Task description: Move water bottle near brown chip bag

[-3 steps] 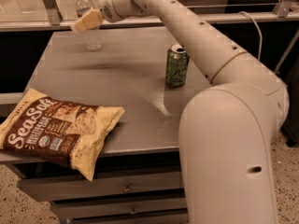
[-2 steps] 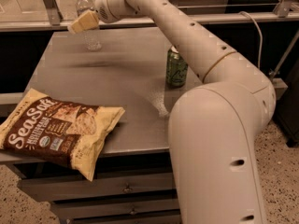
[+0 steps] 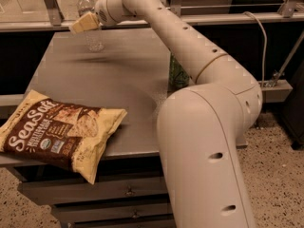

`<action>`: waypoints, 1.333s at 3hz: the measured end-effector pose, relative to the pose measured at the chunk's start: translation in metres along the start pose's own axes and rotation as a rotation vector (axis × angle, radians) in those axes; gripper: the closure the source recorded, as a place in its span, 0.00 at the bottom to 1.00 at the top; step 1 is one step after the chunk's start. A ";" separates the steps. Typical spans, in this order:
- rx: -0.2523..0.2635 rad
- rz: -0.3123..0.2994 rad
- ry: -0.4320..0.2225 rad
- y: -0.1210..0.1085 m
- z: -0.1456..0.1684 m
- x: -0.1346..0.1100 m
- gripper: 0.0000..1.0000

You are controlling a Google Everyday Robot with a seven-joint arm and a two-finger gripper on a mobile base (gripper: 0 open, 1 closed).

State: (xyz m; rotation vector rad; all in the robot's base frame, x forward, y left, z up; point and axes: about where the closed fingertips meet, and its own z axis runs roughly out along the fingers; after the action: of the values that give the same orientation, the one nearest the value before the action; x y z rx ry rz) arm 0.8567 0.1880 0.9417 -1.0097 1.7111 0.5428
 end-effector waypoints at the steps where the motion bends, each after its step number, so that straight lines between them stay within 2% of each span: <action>1: 0.011 0.019 -0.006 -0.006 0.000 0.001 0.34; 2: 0.004 0.033 -0.029 -0.009 -0.007 -0.004 0.58; 3: -0.047 0.048 -0.064 -0.005 -0.024 -0.013 0.82; 4: -0.125 0.036 -0.092 0.009 -0.049 -0.022 1.00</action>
Offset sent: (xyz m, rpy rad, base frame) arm 0.0029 -0.0235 0.0231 0.0793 -0.0003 -0.0117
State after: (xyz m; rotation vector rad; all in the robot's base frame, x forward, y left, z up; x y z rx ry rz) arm 0.8256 0.1643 0.9791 -1.0272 1.6325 0.7162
